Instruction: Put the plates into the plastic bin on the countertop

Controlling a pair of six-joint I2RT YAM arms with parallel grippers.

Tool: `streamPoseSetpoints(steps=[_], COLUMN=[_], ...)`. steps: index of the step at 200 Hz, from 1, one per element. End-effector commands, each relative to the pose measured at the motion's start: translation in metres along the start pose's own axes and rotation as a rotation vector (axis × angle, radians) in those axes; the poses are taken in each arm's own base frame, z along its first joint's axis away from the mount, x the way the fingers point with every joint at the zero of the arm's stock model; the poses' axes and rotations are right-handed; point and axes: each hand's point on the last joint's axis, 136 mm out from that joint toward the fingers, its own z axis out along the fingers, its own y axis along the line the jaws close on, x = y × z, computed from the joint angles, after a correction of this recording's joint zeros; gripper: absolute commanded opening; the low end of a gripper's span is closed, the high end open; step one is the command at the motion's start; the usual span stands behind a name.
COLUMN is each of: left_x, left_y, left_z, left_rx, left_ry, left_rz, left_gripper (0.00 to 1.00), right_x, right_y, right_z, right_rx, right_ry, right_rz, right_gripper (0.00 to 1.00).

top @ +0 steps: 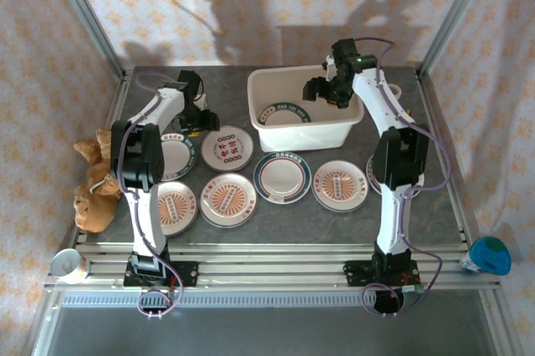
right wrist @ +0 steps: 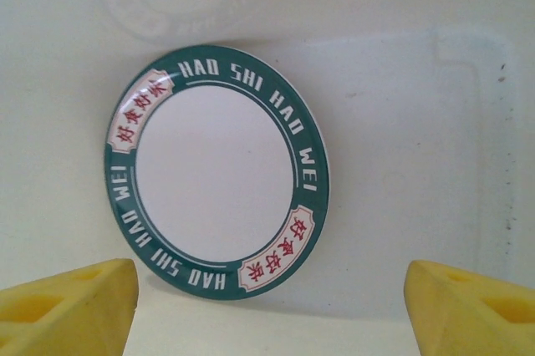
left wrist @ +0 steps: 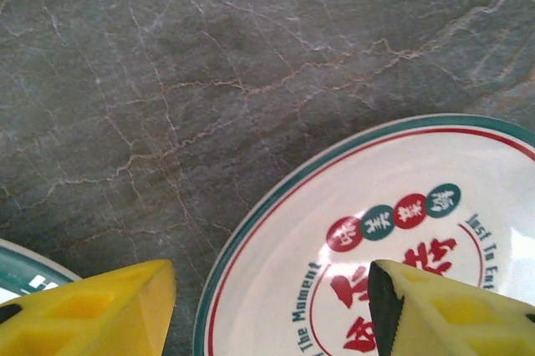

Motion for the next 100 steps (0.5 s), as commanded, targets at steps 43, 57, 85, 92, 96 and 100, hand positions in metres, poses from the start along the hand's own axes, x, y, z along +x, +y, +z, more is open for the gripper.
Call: streamPoseSetpoints(steps=[43,57,85,92,96,100], left_x=[0.007,0.009,0.019,0.02,0.021,0.023], left_y=[0.004,0.005,0.003,0.002,0.002,0.001], left_z=[0.014,0.016,0.019,0.019,0.019,0.019], left_rx=[-0.022,-0.021,-0.005,0.005,0.008,0.012], left_ry=[0.082,0.096,0.132,0.135,0.138,0.139], left_rz=[0.065,0.07,0.08,0.081,0.082,0.083], left_gripper=[0.64,0.64,0.63,0.63,0.62,0.62], right_x=[0.002,0.0,0.001,0.0,0.001,0.001], right_y=[0.005,0.005,0.004,0.005,0.004,0.004], right_z=[-0.04,-0.044,-0.044,-0.044,-0.044,-0.044], right_rx=[0.033,0.035,0.04,0.039,0.039,0.039], right_ry=[-0.084,-0.099,-0.1,-0.102,-0.1,-0.101], right_rz=[-0.039,-0.041,-0.038,-0.037,-0.035,-0.034], right_gripper=[0.8,0.8,0.79,0.79,0.79,0.79])
